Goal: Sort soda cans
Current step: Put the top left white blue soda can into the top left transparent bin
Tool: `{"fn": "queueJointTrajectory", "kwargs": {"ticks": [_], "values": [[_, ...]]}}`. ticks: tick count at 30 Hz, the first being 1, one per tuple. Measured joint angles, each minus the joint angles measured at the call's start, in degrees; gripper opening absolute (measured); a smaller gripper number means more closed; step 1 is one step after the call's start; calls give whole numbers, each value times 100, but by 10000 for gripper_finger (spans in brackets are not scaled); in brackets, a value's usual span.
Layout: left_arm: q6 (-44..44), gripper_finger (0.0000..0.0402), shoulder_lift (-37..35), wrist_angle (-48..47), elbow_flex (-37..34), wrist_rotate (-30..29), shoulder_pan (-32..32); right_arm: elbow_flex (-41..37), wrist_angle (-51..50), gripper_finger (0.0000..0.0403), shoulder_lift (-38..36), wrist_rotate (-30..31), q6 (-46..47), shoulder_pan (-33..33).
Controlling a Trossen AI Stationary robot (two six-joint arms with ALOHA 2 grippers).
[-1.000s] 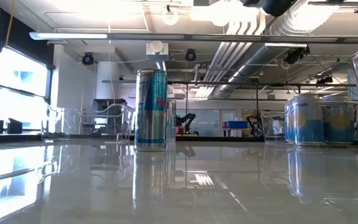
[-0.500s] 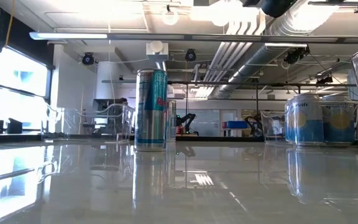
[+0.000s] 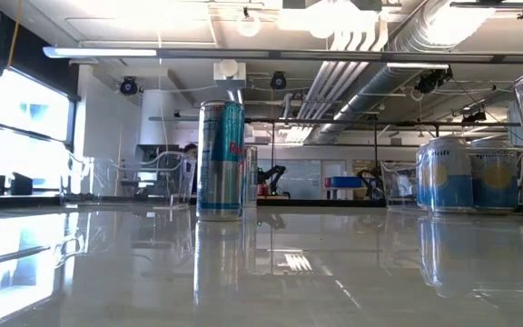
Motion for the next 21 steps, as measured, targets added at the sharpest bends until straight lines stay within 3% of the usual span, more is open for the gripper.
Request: {"fn": "queueJointTrajectory", "kwargs": {"ticks": [4, 9, 12, 14, 17, 21], "values": [[571, 307, -441, -1185, -2, -720, 170, 0, -1441, 224, -543, 1057, -59, 117], [1511, 308, -895, -2631, 0, -2788, 184, 13, -3156, 224, -1279, 1971, 639, 119], [1855, 309, -988, -3233, -2, -3878, 95, 380, -4971, 224, -1549, 2337, 1515, 13], [2014, 309, -956, -3528, -2, -4198, 5, 891, -6406, 224, -1556, 2424, 2109, -99], [2246, 309, -683, -3740, -3, -4234, -214, 1826, -8384, 224, -1300, 2324, 2760, -317], [2808, 310, -44, -3675, -4, -4767, -631, 2779, -10209, 224, -714, 1549, 2961, -668]]}}
